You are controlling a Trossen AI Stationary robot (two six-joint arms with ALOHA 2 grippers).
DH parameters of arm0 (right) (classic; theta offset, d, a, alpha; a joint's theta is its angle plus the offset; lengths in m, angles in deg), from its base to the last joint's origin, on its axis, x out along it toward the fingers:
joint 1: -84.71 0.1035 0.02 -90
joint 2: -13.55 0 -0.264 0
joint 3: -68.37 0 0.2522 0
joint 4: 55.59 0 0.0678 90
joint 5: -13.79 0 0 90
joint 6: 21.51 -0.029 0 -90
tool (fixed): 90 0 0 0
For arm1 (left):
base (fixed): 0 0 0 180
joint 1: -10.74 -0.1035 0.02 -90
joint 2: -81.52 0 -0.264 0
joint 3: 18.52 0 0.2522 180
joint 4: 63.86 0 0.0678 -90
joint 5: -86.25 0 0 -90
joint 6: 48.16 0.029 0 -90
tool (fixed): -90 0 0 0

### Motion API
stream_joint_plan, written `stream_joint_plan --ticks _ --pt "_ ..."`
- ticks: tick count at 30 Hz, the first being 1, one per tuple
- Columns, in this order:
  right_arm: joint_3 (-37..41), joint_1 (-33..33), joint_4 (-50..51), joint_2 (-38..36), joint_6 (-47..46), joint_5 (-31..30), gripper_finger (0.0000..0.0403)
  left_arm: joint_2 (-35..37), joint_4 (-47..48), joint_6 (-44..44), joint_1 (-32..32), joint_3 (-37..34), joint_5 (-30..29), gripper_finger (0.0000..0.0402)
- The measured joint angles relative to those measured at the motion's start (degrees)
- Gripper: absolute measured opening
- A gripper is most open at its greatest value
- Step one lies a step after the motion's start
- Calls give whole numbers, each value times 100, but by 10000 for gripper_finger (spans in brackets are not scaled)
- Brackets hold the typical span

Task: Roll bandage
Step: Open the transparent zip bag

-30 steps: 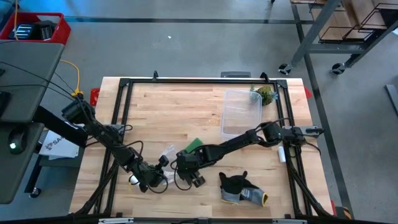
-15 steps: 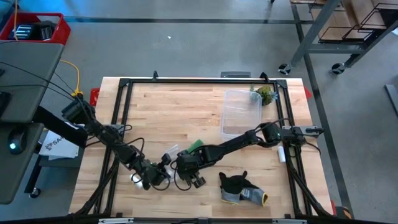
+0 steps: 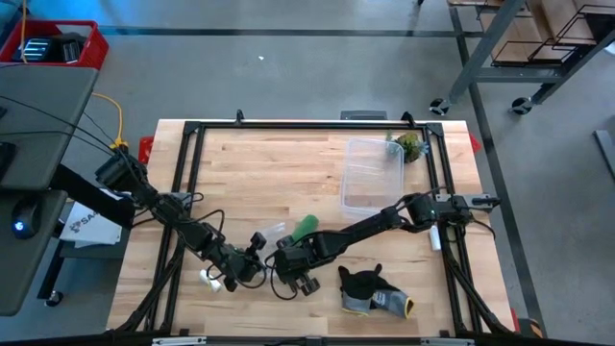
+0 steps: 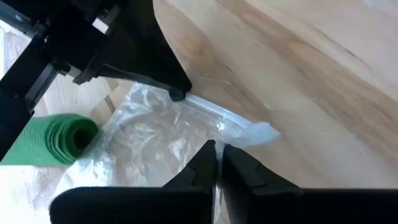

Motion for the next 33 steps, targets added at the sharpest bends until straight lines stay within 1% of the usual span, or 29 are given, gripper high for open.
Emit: stream_joint_plan --ticks 5,9,15,17,19,25,27,30,31,33 --pt "-12 -50 -6 0 -177 11 1 137 555 -66 -5 378 -55 41" --pt "-186 -137 152 42 -413 138 0 497 1378 -200 -5 640 -50 66" --pt "-655 -223 553 128 -687 194 0 1384 2481 -528 18 741 -12 101" --pt "-878 -229 679 149 -747 191 0 1734 2746 -730 59 741 -7 111" --pt "-1156 -284 858 172 -929 325 0 2099 2961 -963 137 744 -11 118" --pt "-2119 -493 1240 246 -1568 719 1 3114 3003 -2053 372 744 -83 123" --pt "-2515 -576 1348 228 -1637 936 1 3370 3013 -2426 458 744 -238 123" --pt "-3042 -677 1562 214 -1722 1049 1 3586 3016 -2808 589 744 -533 123" --pt "-3129 -702 1597 201 -1768 1055 0 3627 3043 -2875 626 758 -620 123" --pt "-2899 -774 1392 -92 -2096 1140 0 3643 3106 -2959 690 883 -763 123"
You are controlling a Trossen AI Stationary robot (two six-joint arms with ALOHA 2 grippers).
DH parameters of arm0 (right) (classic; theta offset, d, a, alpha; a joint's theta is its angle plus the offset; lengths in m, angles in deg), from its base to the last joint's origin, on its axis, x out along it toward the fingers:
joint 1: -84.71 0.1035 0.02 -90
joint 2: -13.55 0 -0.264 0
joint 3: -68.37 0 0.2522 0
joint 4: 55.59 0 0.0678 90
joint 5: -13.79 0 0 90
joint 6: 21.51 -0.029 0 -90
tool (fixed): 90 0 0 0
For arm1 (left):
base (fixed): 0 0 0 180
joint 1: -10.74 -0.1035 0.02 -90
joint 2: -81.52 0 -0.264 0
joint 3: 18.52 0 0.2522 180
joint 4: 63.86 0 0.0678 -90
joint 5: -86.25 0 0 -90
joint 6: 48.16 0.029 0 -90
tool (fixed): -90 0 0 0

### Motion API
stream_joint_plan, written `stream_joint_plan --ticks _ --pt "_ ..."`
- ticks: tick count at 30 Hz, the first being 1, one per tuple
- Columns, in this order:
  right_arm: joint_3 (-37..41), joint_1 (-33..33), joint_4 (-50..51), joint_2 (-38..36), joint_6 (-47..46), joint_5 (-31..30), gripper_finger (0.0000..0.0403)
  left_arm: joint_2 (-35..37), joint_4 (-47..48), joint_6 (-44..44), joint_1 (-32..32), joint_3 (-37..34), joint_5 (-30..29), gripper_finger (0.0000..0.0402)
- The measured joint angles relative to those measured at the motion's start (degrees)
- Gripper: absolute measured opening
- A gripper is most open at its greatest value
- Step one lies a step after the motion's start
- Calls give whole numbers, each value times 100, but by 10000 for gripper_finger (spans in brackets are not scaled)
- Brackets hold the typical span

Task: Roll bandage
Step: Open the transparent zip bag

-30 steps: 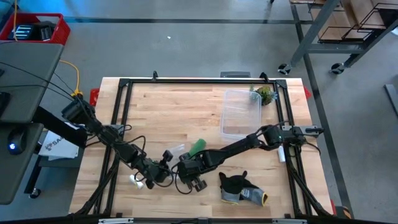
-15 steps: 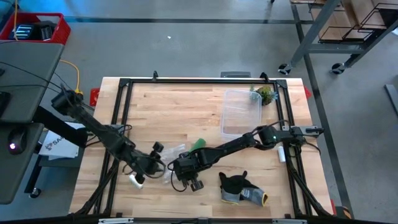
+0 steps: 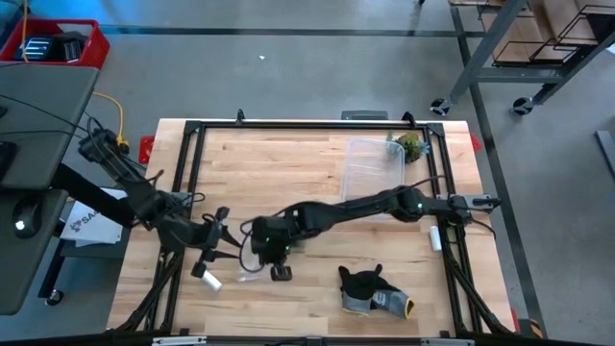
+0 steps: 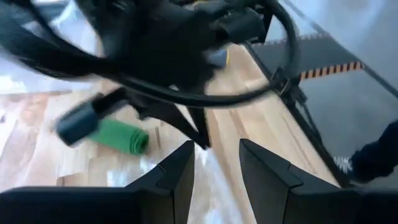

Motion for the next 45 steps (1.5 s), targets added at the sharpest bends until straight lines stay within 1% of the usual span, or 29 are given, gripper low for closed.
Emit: stream_joint_plan --ticks 4,7,9,12,14,18,21,23,25,27,29,31,35,37,39,41,45 --pt "73 -104 49 -437 -359 68 0 -56 291 158 116 430 -217 123" --pt "68 -167 200 -524 -566 86 0 -147 458 298 190 732 -464 123" --pt "82 -170 370 -522 -780 69 0 -282 425 315 222 771 -527 123" --pt "165 -117 350 -512 -833 56 0 -679 707 385 268 757 -403 123" --pt "389 -38 348 -520 -963 81 0 -986 752 201 319 755 -292 123" --pt "1050 147 363 -490 -1073 122 0 -1565 617 -382 396 756 -278 123" --pt "1496 249 123 -490 -1483 481 0 -1875 611 -841 402 757 -291 123" --pt "1741 312 -110 -490 -1839 602 0 -2041 660 -1131 400 755 -293 123" --pt "1903 353 -384 -490 -2194 687 0 -2108 709 -1387 365 753 -275 123" --pt "2005 392 -656 -490 -2469 714 0 -2024 863 -1578 270 753 -217 123" --pt "2025 437 -777 -490 -2575 710 0 -1930 950 -1758 156 753 -190 123" --pt "2025 455 -847 -493 -2560 588 0 -1879 962 -1841 52 753 -181 123" --pt "2025 432 -843 -501 -2425 -130 0 -1768 1064 -1868 -119 753 -189 123" --pt "2025 391 -943 -501 -2096 -370 2 -1736 1181 -2004 -204 751 -188 123" --pt "2025 356 -1075 -501 -1650 -536 13 -1690 1278 -2227 -253 751 -194 123" --pt "2023 348 -1131 -503 -1119 -653 34 -1678 1414 -2418 -253 751 -208 123" --pt "2021 410 -1139 -480 -43 -792 108 -1643 1460 -2696 -237 751 -292 123"
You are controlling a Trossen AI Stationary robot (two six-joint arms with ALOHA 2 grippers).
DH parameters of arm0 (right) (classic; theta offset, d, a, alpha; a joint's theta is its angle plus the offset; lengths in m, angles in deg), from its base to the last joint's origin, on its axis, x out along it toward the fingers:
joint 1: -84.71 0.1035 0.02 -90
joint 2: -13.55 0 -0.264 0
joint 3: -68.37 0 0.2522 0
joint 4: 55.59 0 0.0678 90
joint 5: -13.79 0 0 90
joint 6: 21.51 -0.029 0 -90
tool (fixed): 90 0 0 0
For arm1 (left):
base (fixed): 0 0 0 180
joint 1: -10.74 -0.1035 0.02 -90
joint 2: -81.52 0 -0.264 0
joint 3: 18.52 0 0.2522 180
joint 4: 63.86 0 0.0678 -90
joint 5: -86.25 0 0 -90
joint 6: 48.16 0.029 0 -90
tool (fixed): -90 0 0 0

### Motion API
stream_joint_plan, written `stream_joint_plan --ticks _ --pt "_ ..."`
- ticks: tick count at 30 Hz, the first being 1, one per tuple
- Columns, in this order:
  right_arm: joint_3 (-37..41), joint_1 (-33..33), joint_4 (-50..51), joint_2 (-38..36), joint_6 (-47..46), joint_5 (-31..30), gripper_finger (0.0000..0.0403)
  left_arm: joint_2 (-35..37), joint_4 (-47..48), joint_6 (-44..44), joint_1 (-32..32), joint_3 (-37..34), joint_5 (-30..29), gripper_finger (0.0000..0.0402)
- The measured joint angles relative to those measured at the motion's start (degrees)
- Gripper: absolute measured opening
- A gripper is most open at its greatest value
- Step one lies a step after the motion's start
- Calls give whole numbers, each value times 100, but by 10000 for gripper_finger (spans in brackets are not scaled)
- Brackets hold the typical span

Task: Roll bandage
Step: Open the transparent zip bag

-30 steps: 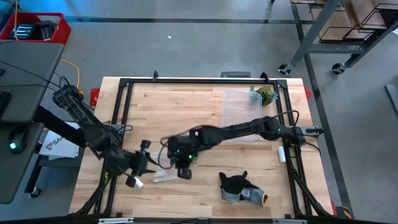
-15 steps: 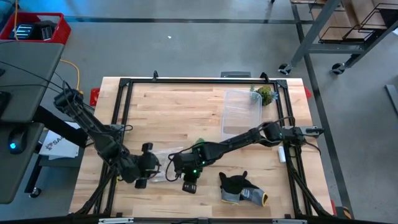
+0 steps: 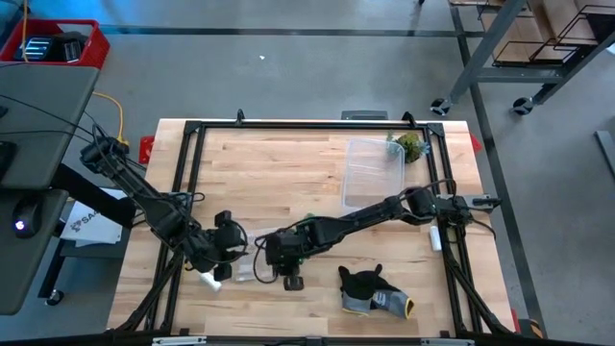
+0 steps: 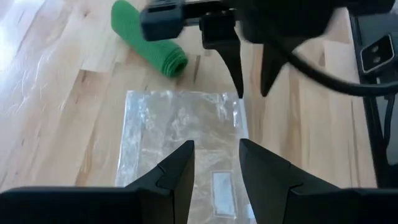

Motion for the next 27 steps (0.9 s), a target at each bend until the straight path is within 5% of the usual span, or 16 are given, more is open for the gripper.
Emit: stream_joint_plan --ticks 5,8,14,20,24,27 --pt "-2 117 48 274 997 -207 204 -4 0 -324 14 -2 -46 123" --pt "0 126 133 383 1037 -112 227 -4 -2 -501 23 -2 -49 123" --pt "-2 105 -22 414 883 -879 215 -4 -28 -662 32 -2 -92 123" --pt "-2 97 217 414 1669 -932 200 -7 -27 -662 30 -2 -165 123" --pt "-172 48 887 309 688 -848 200 -7 -33 -664 32 -2 -173 123" --pt "-331 -135 1089 236 -616 -80 199 -7 -52 -666 32 -2 -184 123"
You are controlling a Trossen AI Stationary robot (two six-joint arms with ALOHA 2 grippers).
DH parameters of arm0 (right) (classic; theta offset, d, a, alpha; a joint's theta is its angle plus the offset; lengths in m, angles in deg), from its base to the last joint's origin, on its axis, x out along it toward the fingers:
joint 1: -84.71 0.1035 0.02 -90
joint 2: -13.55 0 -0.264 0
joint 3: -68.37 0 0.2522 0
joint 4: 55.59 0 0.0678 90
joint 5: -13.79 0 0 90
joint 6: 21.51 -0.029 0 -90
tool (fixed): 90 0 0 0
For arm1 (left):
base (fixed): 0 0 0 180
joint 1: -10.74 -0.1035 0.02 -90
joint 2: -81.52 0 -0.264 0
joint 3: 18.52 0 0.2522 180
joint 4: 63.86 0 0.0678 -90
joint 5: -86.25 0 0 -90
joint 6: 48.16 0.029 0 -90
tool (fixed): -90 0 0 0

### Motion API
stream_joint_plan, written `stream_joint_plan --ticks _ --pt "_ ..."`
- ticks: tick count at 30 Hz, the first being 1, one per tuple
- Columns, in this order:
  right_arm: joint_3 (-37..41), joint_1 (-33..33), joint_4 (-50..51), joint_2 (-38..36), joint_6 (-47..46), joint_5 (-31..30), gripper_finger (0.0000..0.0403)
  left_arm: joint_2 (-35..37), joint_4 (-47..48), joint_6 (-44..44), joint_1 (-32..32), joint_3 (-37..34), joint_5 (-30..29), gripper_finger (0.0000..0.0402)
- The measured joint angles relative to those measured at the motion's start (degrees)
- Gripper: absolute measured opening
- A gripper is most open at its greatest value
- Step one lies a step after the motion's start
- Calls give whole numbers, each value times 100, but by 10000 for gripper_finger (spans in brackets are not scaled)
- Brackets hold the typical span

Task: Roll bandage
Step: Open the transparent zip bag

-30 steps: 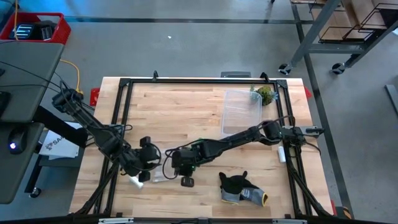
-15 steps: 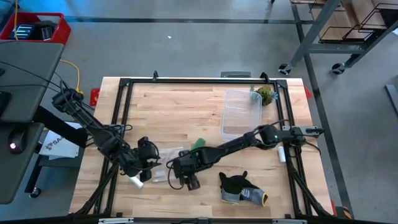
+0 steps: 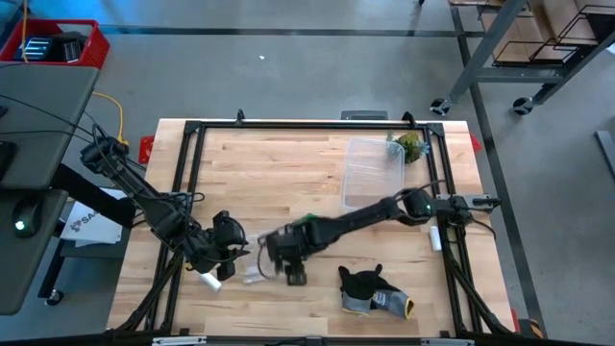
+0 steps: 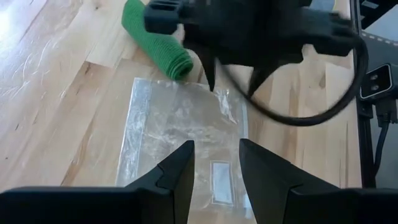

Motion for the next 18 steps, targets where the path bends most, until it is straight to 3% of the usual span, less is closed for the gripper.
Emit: stream_joint_plan --ticks 2,5,13,18 --pt "-17 -113 -59 3 -861 630 199 0 -8 -15 0 0 -13 123" --pt "-2 -135 44 15 -2377 968 199 -16 -5 -275 0 0 45 123" --pt "418 -145 193 19 -4141 789 199 -264 -161 -691 15 -480 636 123" --pt "440 -153 -216 19 -4918 565 199 -269 -963 -1117 13 -1114 775 123"
